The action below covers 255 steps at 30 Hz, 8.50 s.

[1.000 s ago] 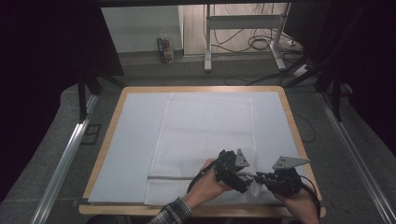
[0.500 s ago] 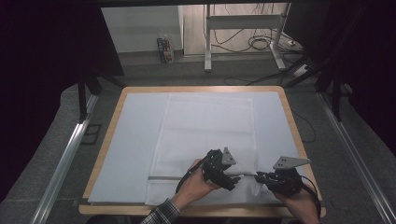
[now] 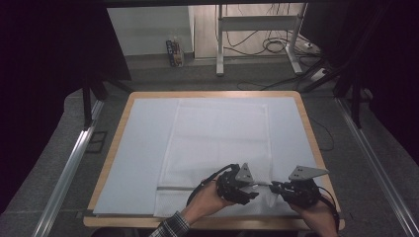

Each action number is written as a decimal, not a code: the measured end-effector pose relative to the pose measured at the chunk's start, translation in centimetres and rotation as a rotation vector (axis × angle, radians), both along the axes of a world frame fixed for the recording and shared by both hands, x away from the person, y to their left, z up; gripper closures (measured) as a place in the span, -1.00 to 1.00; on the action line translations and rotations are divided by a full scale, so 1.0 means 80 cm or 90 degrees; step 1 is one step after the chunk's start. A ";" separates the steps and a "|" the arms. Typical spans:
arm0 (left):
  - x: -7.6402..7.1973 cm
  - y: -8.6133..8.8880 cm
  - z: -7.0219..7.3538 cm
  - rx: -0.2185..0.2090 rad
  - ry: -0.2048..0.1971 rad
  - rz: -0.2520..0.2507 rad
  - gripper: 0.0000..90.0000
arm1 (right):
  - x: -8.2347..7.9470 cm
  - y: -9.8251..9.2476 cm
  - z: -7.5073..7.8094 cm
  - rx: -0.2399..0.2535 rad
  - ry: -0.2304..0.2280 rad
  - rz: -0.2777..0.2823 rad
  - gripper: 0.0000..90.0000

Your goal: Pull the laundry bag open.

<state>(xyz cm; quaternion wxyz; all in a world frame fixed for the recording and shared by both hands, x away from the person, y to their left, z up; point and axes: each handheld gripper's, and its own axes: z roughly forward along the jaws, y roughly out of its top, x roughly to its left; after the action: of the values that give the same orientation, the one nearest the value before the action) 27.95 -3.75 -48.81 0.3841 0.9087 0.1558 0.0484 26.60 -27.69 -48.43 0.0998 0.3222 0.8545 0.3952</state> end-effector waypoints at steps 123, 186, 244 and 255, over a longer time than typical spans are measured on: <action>0.022 0.052 -0.006 0.023 0.119 0.023 0.94 | 0.007 -0.002 -0.002 -0.047 0.017 -0.022 0.81; 0.005 0.166 -0.017 0.014 0.153 0.116 0.95 | 0.008 -0.008 -0.001 -0.050 0.010 -0.042 0.81; -0.021 0.241 -0.021 0.007 0.165 0.191 0.95 | 0.008 -0.007 -0.002 -0.069 0.009 -0.052 0.82; -0.026 0.255 -0.022 0.014 0.162 0.209 0.95 | 0.008 -0.006 -0.003 -0.071 0.011 -0.053 0.82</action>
<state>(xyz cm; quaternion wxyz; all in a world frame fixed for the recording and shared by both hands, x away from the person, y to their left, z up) 25.85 16.64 -50.57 0.3383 0.8741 0.3485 -0.0029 27.24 -28.21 -48.64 0.1267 0.3545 0.8618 0.3400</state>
